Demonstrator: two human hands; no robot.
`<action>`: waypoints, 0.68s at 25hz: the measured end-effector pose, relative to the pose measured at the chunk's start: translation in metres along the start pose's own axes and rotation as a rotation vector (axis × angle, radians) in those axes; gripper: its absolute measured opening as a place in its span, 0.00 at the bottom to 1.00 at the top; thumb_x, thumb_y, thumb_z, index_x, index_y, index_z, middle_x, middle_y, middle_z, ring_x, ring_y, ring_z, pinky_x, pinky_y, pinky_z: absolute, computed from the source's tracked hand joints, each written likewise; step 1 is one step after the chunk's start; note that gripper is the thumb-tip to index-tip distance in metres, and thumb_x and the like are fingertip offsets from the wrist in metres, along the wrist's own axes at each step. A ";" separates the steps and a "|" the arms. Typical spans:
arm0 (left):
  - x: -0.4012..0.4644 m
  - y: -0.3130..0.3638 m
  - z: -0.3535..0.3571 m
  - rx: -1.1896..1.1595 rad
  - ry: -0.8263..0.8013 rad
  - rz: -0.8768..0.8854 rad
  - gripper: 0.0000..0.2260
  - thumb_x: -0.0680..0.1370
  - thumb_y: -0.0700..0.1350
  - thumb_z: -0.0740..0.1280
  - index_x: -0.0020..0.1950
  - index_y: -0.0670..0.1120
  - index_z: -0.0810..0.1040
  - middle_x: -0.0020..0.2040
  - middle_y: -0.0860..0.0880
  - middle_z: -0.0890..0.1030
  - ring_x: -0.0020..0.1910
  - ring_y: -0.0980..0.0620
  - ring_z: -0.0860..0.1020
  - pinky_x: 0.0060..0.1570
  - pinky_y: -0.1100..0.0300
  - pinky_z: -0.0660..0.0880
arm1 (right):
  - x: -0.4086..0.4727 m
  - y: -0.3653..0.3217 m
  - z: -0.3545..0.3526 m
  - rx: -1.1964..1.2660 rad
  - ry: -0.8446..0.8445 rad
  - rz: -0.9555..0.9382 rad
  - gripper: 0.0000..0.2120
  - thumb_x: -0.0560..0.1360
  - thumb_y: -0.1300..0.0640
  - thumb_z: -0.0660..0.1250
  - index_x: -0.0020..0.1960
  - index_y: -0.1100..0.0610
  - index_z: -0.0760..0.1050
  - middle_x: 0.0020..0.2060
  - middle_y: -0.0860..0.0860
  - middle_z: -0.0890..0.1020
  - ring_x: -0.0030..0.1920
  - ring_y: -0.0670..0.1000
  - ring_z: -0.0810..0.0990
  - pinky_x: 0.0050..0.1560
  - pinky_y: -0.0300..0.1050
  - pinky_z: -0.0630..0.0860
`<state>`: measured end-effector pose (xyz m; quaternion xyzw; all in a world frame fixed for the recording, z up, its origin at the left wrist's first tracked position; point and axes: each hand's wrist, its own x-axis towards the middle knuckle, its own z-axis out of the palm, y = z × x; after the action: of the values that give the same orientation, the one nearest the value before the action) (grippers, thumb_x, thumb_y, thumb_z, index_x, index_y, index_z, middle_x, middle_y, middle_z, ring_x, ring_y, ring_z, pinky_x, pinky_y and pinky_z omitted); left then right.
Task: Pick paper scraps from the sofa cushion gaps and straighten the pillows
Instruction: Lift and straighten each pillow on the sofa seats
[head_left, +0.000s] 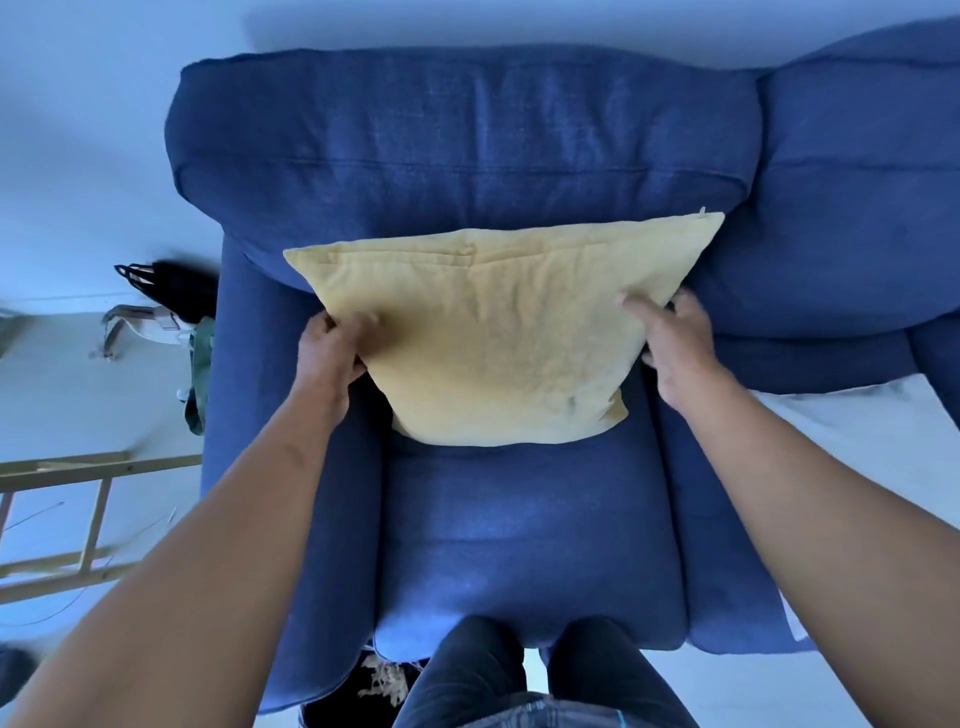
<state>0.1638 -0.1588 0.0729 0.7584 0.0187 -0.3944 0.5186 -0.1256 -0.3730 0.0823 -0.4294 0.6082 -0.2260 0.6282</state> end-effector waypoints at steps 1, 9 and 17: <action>0.005 0.014 0.001 -0.064 0.043 -0.005 0.25 0.68 0.58 0.75 0.62 0.51 0.77 0.57 0.52 0.83 0.56 0.49 0.82 0.50 0.51 0.81 | 0.007 -0.013 0.003 0.045 0.065 -0.046 0.19 0.66 0.42 0.77 0.52 0.46 0.76 0.47 0.41 0.85 0.43 0.41 0.85 0.45 0.45 0.81; 0.010 0.039 0.013 0.257 0.448 0.252 0.13 0.69 0.59 0.72 0.34 0.52 0.77 0.34 0.57 0.80 0.35 0.57 0.78 0.43 0.56 0.81 | 0.037 -0.037 0.003 -0.245 0.338 -0.223 0.14 0.69 0.47 0.72 0.45 0.57 0.78 0.43 0.52 0.84 0.42 0.49 0.82 0.49 0.54 0.84; -0.012 0.040 0.007 0.220 0.432 0.156 0.15 0.73 0.60 0.70 0.47 0.49 0.78 0.46 0.53 0.81 0.45 0.51 0.80 0.50 0.53 0.80 | 0.019 -0.027 -0.010 -0.166 0.328 -0.130 0.11 0.72 0.45 0.73 0.39 0.49 0.74 0.38 0.46 0.82 0.35 0.47 0.78 0.36 0.43 0.76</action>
<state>0.1690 -0.1787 0.1096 0.8760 0.0274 -0.1816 0.4460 -0.1253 -0.4052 0.0949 -0.4754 0.6900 -0.2820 0.4672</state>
